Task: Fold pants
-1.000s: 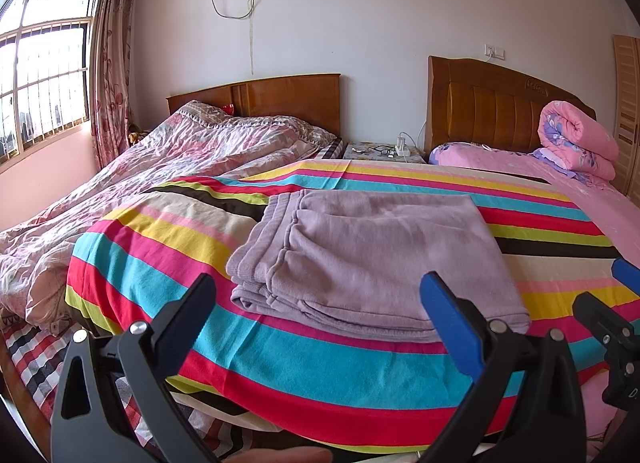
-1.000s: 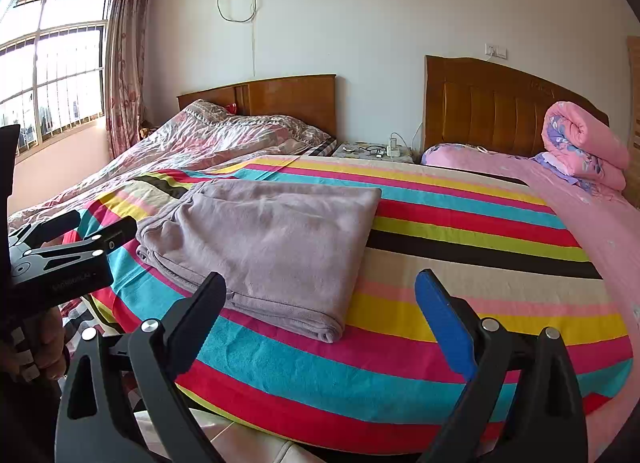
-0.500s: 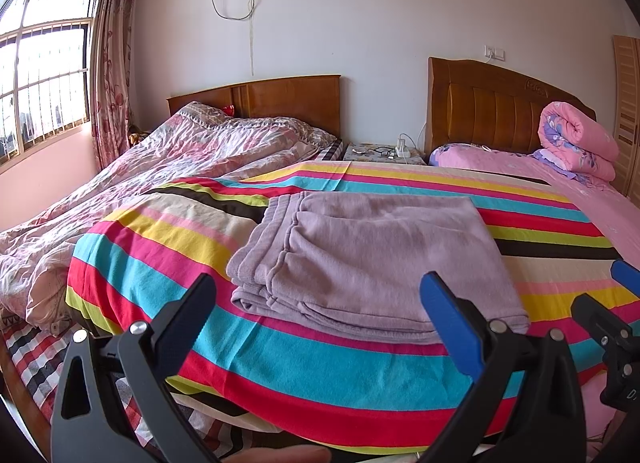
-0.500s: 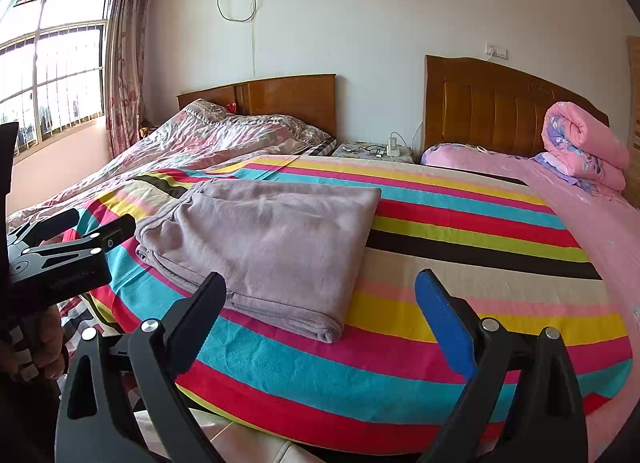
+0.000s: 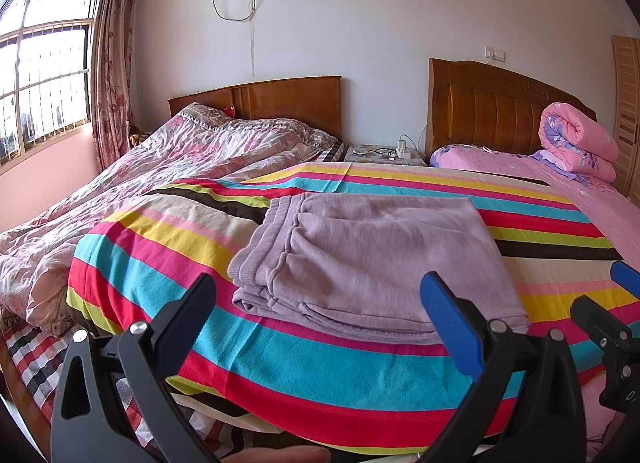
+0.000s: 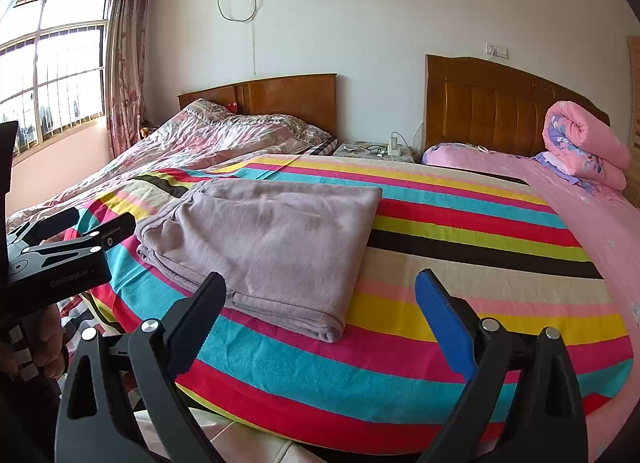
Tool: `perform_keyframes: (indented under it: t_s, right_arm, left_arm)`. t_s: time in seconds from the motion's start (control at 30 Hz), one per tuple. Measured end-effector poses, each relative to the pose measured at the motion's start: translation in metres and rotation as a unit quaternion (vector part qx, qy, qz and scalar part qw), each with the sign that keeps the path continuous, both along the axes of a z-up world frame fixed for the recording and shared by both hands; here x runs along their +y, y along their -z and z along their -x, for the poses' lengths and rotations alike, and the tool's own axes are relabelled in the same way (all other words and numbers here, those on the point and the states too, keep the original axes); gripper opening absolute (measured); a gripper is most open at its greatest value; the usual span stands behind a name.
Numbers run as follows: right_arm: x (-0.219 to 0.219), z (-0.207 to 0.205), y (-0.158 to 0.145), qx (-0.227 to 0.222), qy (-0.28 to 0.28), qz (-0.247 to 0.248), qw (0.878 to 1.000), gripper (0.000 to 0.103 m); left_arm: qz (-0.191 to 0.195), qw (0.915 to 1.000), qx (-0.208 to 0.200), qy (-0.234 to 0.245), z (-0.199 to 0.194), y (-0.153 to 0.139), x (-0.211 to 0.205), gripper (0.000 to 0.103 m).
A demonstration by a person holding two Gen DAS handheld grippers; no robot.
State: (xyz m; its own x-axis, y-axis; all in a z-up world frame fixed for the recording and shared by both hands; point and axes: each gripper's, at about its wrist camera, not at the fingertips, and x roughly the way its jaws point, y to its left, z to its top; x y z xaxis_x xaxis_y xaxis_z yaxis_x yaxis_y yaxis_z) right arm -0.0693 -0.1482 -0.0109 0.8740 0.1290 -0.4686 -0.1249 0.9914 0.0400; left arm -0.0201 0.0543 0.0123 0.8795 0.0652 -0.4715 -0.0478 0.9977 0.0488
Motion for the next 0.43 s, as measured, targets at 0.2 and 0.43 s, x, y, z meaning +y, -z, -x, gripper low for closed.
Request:
perform_keyframes:
  t_s: [0.2, 0.43]
  right_arm:
    - [-0.0010, -0.0011, 0.0030, 0.002, -0.001, -0.001, 1.000, 0.092]
    - [-0.0032, -0.0018, 0.0046, 0.002, 0.002, -0.003, 1.000, 0.092]
  left_arm:
    - [0.005, 1.0000, 0.001, -0.004, -0.0038, -0.0017, 0.0023, 0.102]
    - [0.014, 0.9998, 0.009, -0.011, -0.0071, 0.0022, 0.0097, 0.102]
